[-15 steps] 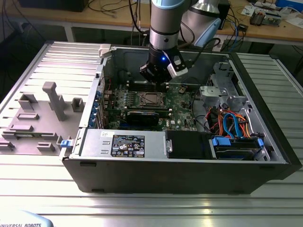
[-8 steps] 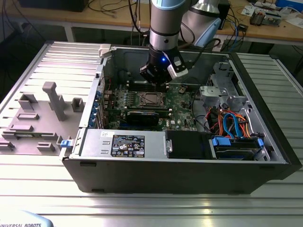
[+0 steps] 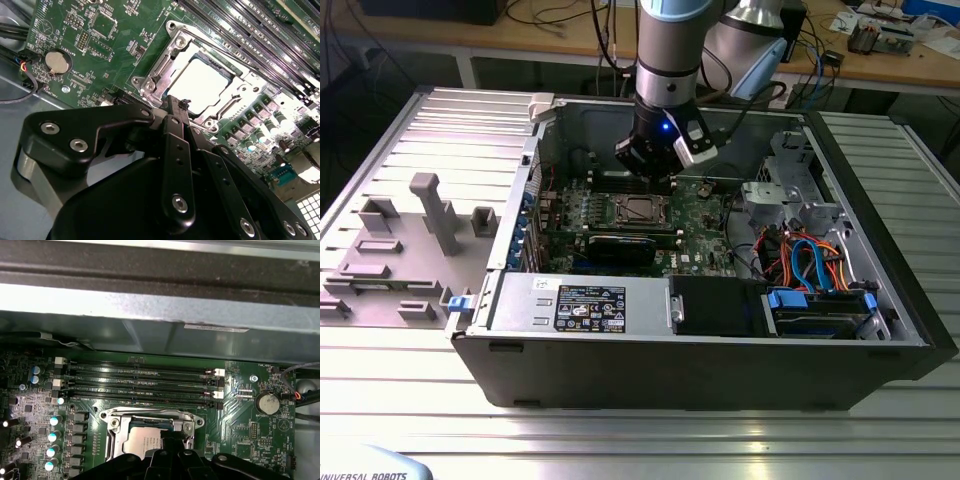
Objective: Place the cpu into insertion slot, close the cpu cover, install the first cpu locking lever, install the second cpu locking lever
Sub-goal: 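Install the second cpu locking lever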
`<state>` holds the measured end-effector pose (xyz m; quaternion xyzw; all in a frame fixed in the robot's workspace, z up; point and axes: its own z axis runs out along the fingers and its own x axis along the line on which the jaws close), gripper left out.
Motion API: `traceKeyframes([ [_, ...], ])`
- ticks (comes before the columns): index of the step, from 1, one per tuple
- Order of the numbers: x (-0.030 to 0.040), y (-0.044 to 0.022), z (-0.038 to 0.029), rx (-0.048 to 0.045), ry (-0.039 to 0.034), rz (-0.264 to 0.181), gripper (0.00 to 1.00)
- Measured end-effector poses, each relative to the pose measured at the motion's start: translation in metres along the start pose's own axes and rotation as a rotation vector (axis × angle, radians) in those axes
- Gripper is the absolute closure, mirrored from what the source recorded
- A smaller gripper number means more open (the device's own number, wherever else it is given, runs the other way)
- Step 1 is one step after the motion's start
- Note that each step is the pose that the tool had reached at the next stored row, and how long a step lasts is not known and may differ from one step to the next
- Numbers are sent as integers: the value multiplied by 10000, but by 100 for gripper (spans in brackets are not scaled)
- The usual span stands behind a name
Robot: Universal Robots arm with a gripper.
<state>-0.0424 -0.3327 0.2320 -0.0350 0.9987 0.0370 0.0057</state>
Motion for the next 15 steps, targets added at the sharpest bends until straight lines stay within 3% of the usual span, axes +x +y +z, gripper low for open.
traceKeyframes([
  [15, 4, -42, -9, 1, 0, 3, 89],
])
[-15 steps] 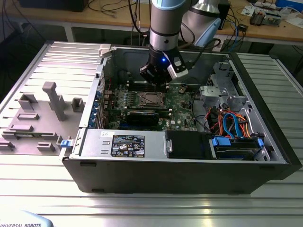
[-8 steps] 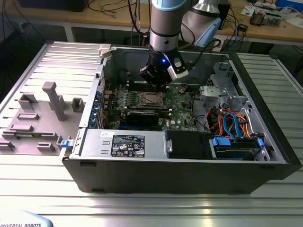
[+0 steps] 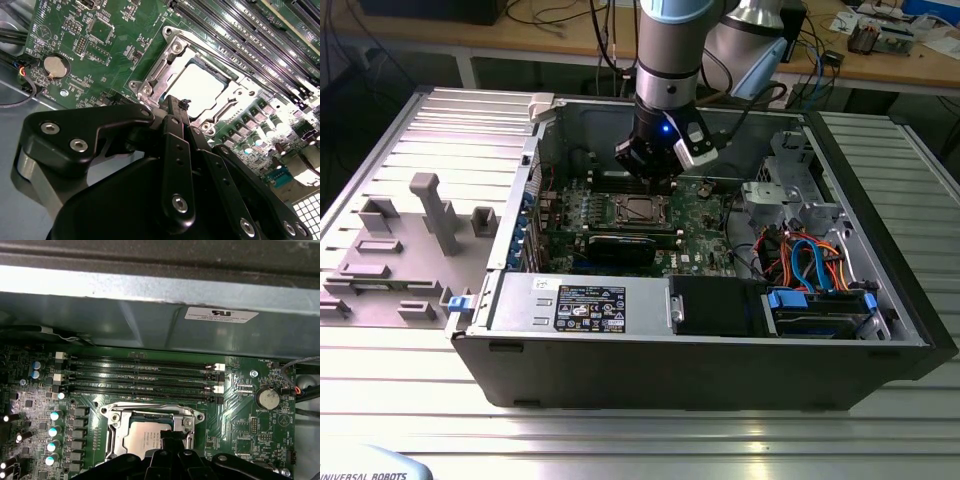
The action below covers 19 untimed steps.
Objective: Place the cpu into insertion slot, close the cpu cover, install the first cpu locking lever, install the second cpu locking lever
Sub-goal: 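Install the second cpu locking lever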
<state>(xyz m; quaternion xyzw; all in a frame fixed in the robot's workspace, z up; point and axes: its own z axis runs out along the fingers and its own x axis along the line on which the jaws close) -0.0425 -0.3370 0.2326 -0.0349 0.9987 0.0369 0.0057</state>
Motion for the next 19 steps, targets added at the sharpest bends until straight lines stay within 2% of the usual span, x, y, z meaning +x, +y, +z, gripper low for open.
traceKeyframes([
  [5, -1, 3, -22, -3, -3, 0, 89],
  [19, 1, -19, -26, -2, -1, 0, 89],
])
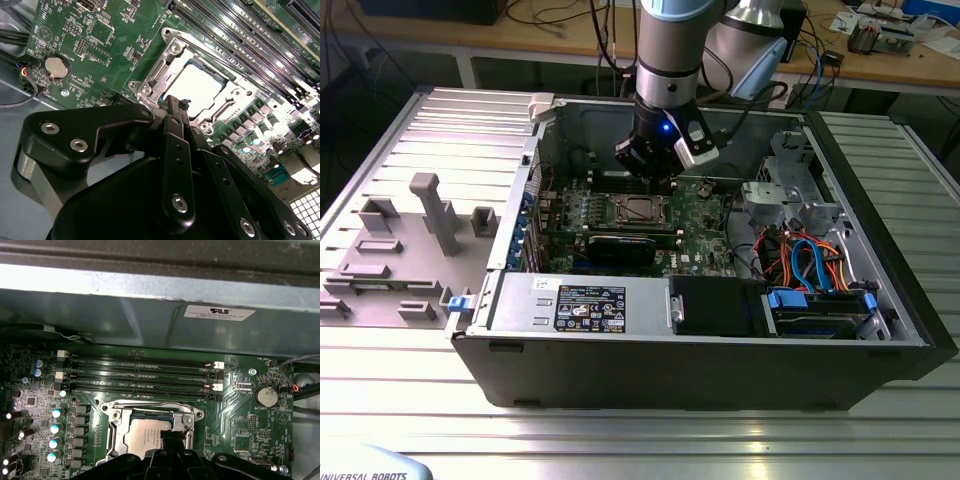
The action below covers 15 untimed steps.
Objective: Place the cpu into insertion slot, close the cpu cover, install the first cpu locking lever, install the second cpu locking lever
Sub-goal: 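Install the second cpu locking lever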
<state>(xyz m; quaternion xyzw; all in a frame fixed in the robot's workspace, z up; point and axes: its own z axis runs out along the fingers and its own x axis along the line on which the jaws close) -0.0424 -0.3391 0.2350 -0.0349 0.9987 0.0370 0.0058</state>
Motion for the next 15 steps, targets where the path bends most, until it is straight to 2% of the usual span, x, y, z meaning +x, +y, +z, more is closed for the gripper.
traceKeyframes([
  [6, 2, -35, -3, 1, 0, 1, 89],
  [15, 2, -36, -20, 1, 1, 1, 89],
])
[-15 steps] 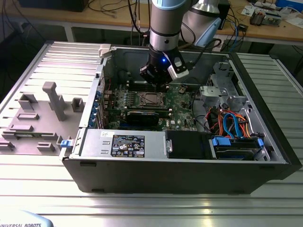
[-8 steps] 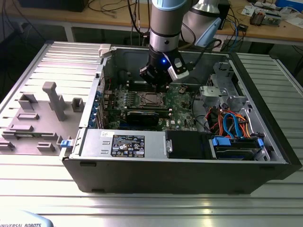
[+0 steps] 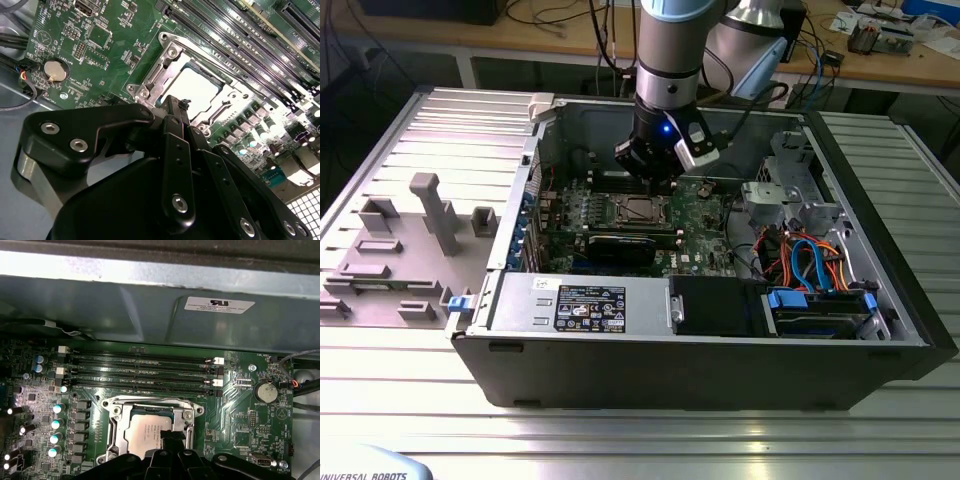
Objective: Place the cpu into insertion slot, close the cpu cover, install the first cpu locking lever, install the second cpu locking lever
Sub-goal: 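Install the second cpu locking lever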
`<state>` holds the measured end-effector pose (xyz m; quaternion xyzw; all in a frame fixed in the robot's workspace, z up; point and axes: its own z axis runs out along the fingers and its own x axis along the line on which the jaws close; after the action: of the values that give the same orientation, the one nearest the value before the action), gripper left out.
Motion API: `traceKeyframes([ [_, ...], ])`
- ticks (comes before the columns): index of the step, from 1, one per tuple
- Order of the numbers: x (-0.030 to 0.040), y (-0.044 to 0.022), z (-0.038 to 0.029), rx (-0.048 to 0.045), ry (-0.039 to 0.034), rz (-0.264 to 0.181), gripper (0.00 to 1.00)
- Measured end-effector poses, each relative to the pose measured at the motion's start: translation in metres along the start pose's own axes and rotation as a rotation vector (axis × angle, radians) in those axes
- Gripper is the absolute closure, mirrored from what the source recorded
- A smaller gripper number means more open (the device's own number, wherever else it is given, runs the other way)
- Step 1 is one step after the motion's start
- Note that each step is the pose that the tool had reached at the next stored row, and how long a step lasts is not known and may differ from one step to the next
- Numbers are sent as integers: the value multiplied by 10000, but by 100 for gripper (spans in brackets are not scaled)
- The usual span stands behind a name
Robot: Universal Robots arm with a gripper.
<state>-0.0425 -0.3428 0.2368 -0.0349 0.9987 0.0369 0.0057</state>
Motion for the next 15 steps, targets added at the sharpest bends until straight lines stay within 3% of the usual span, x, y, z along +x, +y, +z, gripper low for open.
traceKeyframes([
  [6, -1, 7, -91, -1, -1, 0, 89],
  [15, 4, -62, -94, -16, -2, 1, 89],
])
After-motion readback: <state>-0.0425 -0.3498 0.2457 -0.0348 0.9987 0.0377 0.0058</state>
